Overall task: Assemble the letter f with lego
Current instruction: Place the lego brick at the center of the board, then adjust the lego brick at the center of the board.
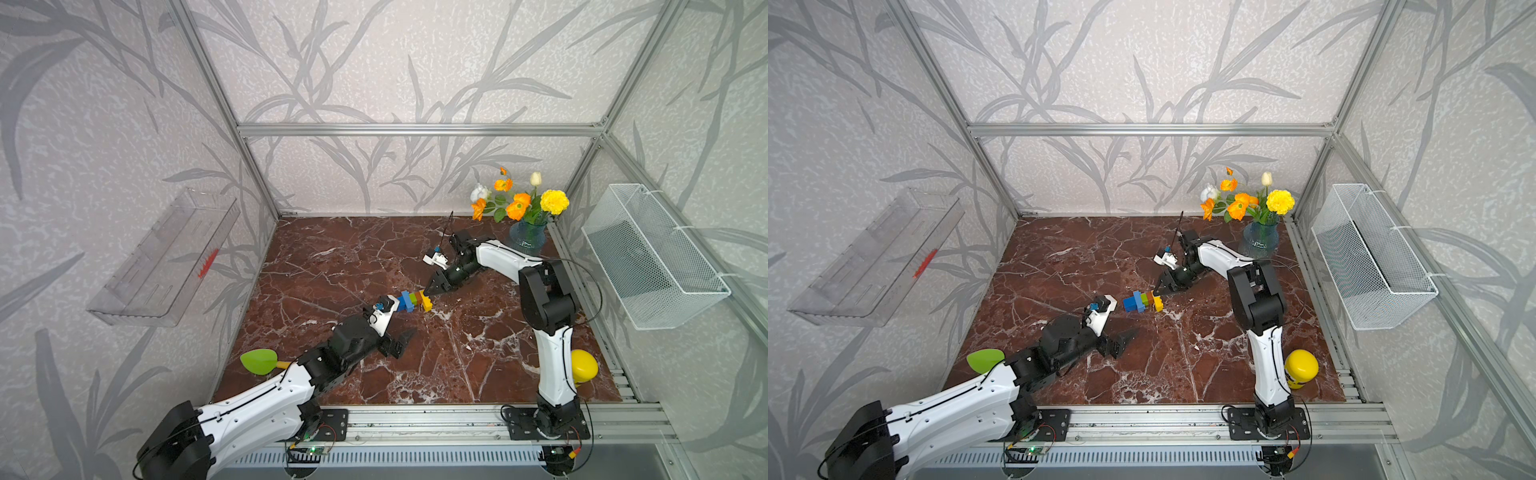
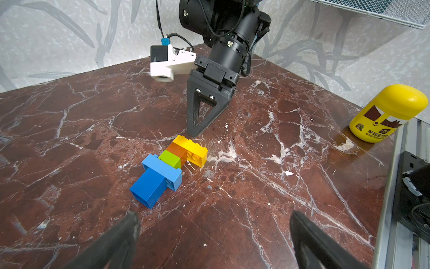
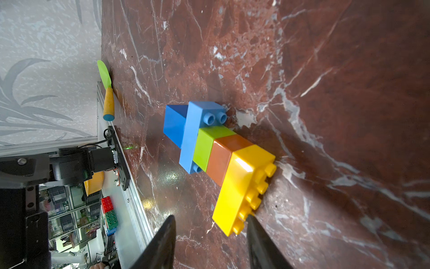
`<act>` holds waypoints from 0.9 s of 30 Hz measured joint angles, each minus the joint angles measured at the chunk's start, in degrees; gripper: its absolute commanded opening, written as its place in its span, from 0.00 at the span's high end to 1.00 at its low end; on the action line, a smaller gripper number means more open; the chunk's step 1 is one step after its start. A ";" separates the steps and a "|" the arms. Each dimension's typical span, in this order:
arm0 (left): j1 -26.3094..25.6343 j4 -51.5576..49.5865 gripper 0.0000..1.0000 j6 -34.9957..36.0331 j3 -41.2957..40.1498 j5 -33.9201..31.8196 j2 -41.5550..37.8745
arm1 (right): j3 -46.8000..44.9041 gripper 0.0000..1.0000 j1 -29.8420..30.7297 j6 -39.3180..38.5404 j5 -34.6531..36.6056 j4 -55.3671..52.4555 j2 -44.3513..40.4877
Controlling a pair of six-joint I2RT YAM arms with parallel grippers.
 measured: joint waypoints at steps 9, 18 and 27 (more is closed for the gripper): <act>0.00 -0.07 0.01 0.00 0.00 -0.20 0.00 | -3.19 0.63 0.02 1.14 1.68 2.86 -0.48; 0.00 -0.07 0.01 0.00 0.00 -0.76 -0.02 | -9.66 0.83 1.62 3.13 7.13 6.34 -9.70; 0.00 -0.26 0.01 0.02 0.00 -0.92 -0.11 | -18.08 0.92 9.64 6.32 16.09 14.58 -13.25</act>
